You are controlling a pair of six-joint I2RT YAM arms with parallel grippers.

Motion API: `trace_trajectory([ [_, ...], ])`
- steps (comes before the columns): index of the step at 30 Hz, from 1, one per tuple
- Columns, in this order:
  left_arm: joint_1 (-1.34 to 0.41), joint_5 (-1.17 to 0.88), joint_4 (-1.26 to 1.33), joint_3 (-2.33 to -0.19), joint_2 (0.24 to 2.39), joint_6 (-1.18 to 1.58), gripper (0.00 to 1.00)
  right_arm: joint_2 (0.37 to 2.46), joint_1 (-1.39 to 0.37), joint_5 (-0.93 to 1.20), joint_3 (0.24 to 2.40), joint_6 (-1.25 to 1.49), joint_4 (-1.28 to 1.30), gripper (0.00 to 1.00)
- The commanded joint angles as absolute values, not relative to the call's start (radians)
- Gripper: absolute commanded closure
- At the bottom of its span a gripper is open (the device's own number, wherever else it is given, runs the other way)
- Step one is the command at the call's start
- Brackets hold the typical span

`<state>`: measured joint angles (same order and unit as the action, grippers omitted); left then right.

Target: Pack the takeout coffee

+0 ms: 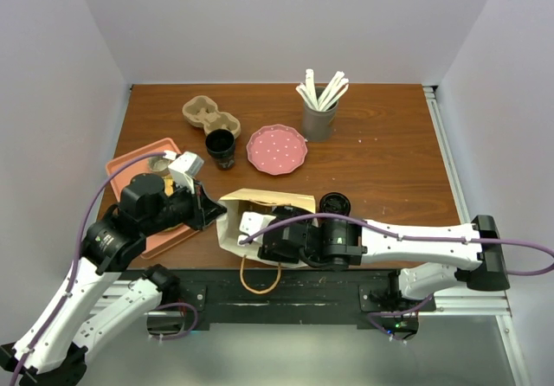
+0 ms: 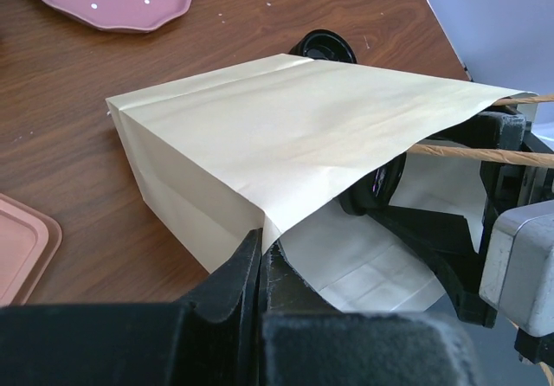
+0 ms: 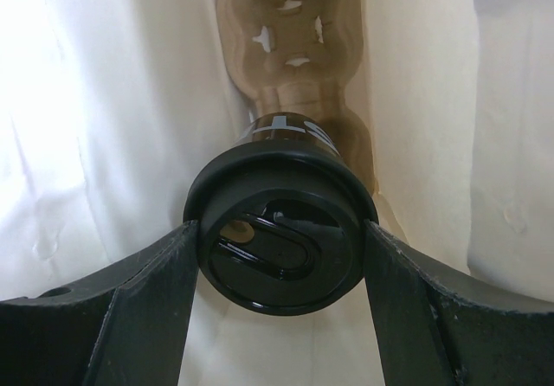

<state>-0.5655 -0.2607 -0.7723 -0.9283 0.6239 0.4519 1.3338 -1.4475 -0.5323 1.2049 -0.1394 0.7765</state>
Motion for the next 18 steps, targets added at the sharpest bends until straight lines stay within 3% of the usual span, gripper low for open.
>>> trace_trajectory([
  [1,-0.568,-0.267,-0.752,-0.920,0.617,0.422,1.00,1.308,-1.453,-0.581,1.169,-0.187,0.695,0.87],
  [18,-0.569,-0.250,-0.764,-0.949,0.612,0.399,1.00,1.356,-1.428,-0.776,1.160,-0.106,0.744,0.87],
])
